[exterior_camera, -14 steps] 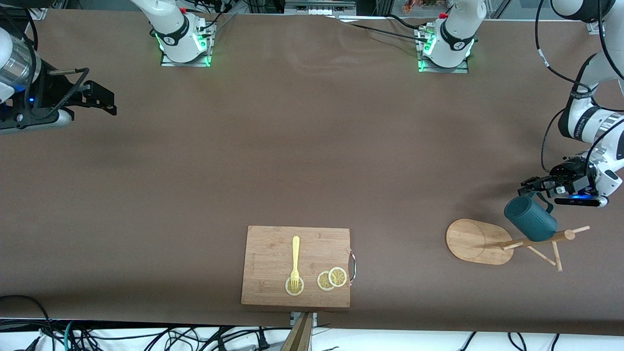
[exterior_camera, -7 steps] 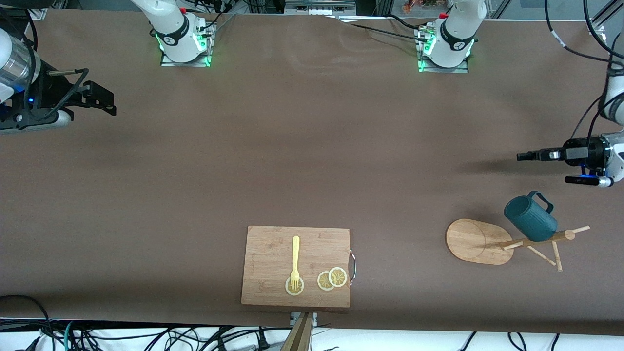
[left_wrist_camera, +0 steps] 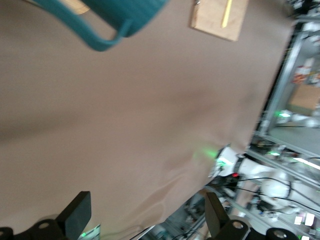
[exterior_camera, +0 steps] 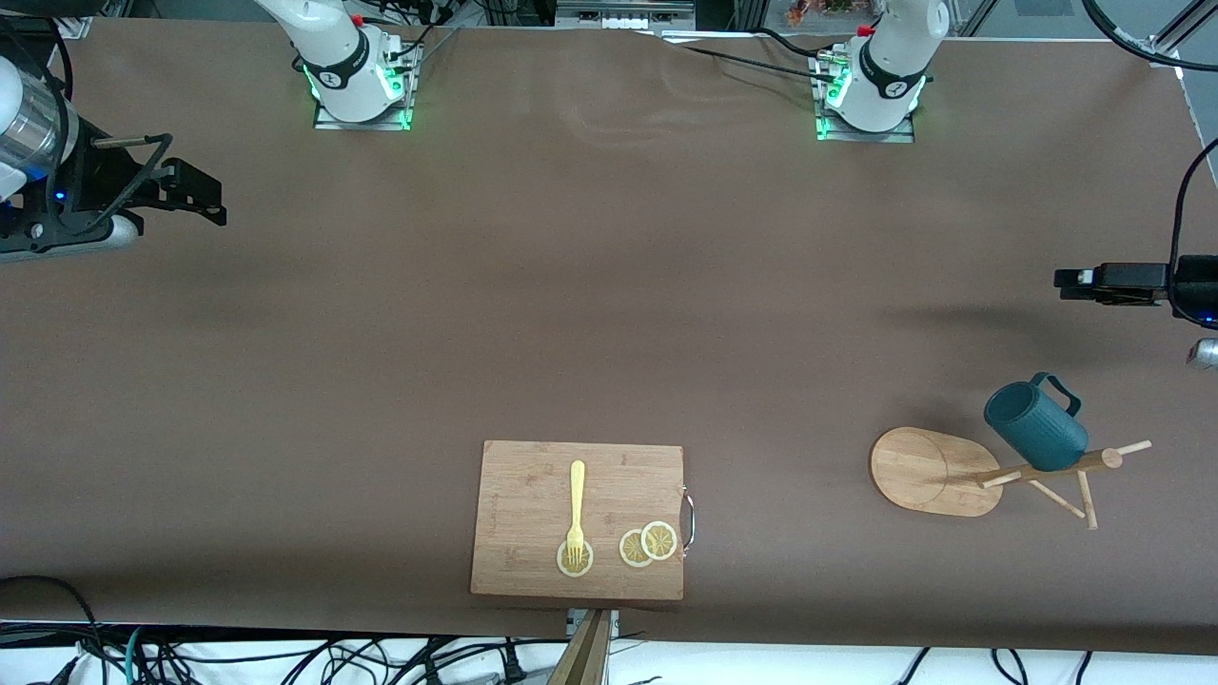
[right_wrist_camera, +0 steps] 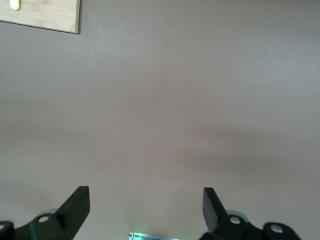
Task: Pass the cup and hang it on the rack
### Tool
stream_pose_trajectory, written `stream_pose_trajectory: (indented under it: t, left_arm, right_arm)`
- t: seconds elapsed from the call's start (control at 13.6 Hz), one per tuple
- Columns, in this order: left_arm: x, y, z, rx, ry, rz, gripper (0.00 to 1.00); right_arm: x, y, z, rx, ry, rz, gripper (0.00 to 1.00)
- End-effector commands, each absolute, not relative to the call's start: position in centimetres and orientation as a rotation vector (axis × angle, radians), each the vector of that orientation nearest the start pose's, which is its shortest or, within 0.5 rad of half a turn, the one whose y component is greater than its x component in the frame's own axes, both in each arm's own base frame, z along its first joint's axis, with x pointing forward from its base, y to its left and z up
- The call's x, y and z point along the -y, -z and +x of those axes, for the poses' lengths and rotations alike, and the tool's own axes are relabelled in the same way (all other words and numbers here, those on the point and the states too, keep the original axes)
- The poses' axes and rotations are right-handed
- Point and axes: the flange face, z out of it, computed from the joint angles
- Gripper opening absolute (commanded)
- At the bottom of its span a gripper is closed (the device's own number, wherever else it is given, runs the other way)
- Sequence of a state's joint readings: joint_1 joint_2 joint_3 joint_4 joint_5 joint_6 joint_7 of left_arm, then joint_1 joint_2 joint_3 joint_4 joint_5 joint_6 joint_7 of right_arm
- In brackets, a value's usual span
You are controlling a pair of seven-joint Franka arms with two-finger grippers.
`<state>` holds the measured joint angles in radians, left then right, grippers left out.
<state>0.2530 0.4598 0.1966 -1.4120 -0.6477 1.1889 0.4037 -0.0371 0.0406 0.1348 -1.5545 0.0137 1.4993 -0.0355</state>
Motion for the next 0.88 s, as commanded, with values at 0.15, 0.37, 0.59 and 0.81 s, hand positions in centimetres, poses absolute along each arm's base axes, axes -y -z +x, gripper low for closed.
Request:
stream_pose_trajectory:
  t: [0.15, 0.37, 0.59, 0.81]
  left_arm:
    - [-9.6, -49.2, 61.6, 0.009, 0.498, 2.783, 1.00]
    - [-6.0, -52.9, 62.5, 0.144, 0.383, 3.041, 1.00]
    - [-4.3, -56.5, 62.6, 0.207, 0.253, 3.122, 1.00]
    - [-3.9, -59.5, 61.9, 0.212, 0.266, 3.133, 1.00]
  right_arm:
    - [-5.3, -60.6, 55.4, 0.214, -0.180, -3.119, 1.00]
    - [-5.3, -60.7, 55.4, 0.214, -0.178, -3.119, 1.00]
    - [-5.2, -60.7, 55.4, 0.212, -0.180, -3.119, 1.00]
    - [-5.3, -60.8, 55.3, 0.214, -0.178, -3.119, 1.00]
